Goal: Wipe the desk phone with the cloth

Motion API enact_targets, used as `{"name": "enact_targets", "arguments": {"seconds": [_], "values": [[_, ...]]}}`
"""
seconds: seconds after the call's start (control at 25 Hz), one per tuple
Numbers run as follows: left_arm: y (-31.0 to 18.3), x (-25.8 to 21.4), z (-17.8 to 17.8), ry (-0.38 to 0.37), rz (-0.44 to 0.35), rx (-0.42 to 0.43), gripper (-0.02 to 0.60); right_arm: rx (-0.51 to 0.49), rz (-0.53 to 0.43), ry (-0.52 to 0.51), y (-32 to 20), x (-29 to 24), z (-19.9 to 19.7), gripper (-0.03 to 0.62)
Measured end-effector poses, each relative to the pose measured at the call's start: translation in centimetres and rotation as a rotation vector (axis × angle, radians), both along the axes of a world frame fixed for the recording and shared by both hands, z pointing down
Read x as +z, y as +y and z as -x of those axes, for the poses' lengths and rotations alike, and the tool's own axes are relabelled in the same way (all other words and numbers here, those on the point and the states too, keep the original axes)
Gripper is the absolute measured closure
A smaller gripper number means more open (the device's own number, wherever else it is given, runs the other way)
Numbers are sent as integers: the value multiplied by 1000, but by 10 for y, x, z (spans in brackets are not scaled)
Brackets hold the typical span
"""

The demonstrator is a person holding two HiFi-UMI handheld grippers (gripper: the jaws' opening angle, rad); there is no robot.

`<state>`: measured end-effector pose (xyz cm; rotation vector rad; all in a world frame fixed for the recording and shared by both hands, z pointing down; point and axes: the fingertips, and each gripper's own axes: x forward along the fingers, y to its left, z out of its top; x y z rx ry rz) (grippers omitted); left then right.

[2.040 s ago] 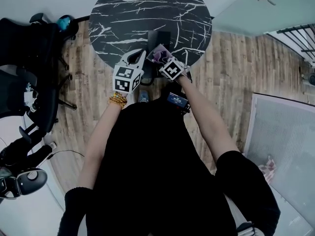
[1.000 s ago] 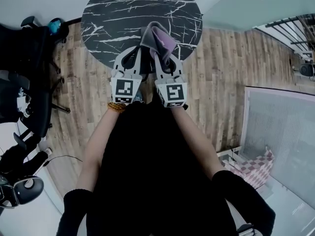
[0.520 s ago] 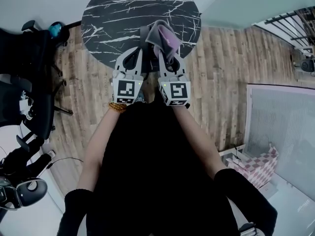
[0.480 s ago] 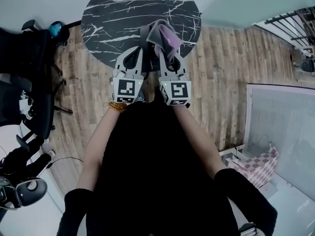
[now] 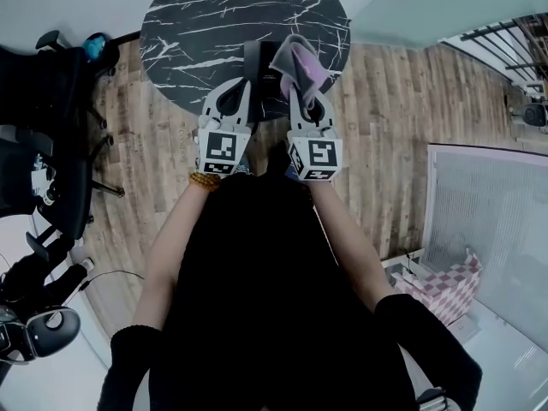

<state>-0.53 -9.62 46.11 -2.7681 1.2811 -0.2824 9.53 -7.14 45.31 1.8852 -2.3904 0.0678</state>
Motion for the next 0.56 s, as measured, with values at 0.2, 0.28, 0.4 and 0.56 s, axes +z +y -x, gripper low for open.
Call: {"name": "enact_targets", "arguments": {"seconds": [0.2,0.28,0.4,0.56], "values": [[-1,3,2,2,14,-3,569,20,25,-16,0,7,-8,540],[0,4,3,3,16,-3,569,25,31,-19,0,9,-9,540],[-1,7,5,2,25,-2,569,26,41,-32,0,12,-8,540],[-1,13,9,2,49,-1,569,10,47,-25,3,14,-2,540]]}}
